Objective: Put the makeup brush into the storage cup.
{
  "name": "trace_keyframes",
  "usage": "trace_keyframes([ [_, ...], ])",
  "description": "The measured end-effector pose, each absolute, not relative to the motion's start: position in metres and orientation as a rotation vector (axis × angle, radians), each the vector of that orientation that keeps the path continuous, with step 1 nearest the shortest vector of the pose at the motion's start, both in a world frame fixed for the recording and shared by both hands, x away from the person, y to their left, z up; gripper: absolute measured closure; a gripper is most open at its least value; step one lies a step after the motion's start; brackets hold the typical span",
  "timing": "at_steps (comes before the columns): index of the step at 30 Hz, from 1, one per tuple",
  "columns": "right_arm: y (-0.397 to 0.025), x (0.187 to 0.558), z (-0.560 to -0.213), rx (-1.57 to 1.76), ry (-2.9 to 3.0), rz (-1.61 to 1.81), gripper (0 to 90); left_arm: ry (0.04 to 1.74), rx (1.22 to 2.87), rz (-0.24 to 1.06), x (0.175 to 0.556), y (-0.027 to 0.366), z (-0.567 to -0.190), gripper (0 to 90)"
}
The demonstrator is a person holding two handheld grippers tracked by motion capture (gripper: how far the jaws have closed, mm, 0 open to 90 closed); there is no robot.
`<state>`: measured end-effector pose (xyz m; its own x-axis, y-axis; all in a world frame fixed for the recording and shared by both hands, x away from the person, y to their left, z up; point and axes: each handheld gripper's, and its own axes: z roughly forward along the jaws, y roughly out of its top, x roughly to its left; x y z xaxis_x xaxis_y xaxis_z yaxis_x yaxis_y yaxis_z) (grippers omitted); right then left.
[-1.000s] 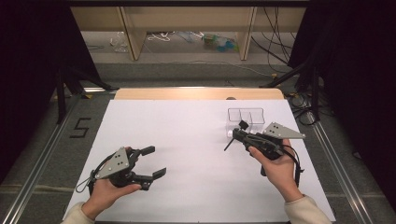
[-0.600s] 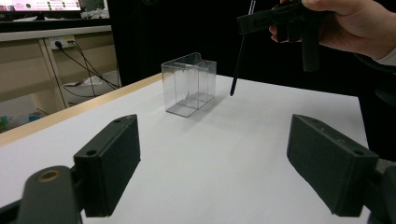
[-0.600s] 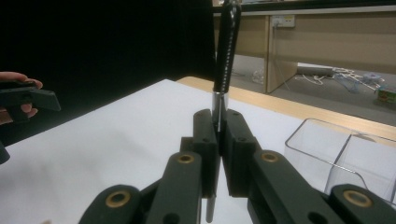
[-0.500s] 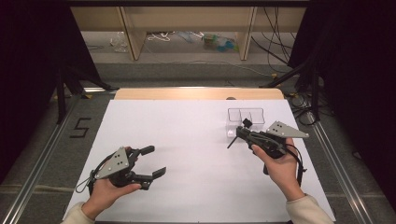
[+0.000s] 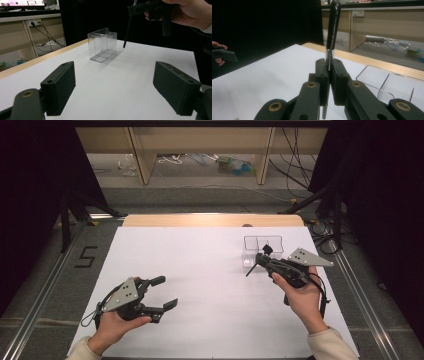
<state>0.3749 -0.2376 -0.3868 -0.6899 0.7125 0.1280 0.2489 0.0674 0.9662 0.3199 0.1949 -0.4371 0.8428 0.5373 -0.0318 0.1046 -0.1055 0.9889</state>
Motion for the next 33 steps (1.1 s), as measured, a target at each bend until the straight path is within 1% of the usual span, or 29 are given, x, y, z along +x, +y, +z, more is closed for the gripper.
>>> trace_keyframes([
  [33,-0.2404,0.3844,-0.3787,0.954,1.937,1.620,85.6,0.504,1.662,0.417,0.3200,0.1949,-0.4366,16.8],
])
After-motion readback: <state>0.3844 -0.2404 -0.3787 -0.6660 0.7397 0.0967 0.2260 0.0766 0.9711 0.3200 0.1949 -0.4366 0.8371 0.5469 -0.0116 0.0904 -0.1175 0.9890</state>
